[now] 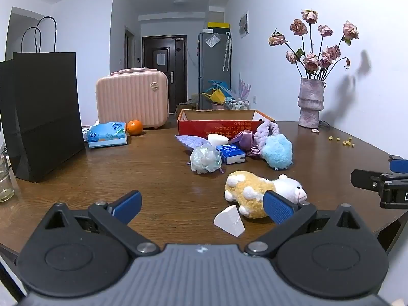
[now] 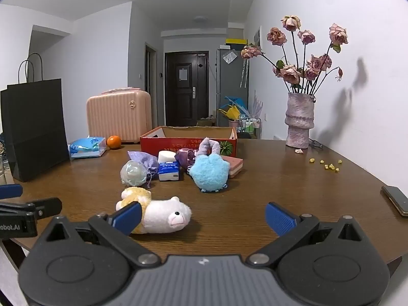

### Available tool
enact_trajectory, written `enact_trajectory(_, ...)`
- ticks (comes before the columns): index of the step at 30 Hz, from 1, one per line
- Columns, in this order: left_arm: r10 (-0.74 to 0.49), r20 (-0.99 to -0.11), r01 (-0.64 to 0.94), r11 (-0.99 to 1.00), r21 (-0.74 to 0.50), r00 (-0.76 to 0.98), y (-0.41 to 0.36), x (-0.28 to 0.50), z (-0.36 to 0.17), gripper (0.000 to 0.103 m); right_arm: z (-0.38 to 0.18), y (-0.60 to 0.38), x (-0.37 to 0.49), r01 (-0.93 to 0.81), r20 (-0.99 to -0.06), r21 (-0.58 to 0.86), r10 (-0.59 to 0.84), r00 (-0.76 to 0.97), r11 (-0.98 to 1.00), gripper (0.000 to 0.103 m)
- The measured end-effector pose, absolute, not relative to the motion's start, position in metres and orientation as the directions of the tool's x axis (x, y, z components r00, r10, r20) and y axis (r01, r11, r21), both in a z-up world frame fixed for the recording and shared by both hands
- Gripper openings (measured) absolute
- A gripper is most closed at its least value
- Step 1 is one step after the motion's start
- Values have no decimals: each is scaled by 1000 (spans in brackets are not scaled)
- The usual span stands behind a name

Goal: Organize soft objects

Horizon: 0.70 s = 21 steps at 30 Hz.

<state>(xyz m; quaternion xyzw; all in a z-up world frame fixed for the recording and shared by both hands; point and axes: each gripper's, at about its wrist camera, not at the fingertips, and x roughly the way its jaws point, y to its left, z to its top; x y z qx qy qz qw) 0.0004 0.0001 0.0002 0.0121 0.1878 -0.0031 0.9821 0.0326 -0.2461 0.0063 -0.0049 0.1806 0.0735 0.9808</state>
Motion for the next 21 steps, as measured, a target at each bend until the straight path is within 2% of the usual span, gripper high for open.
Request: enact_trajectory(21, -15, -383, 18, 1000, 5, 924, -5, -4, 9, 103, 14, -250, 28, -122, -375, 3, 114, 920, 993, 103)
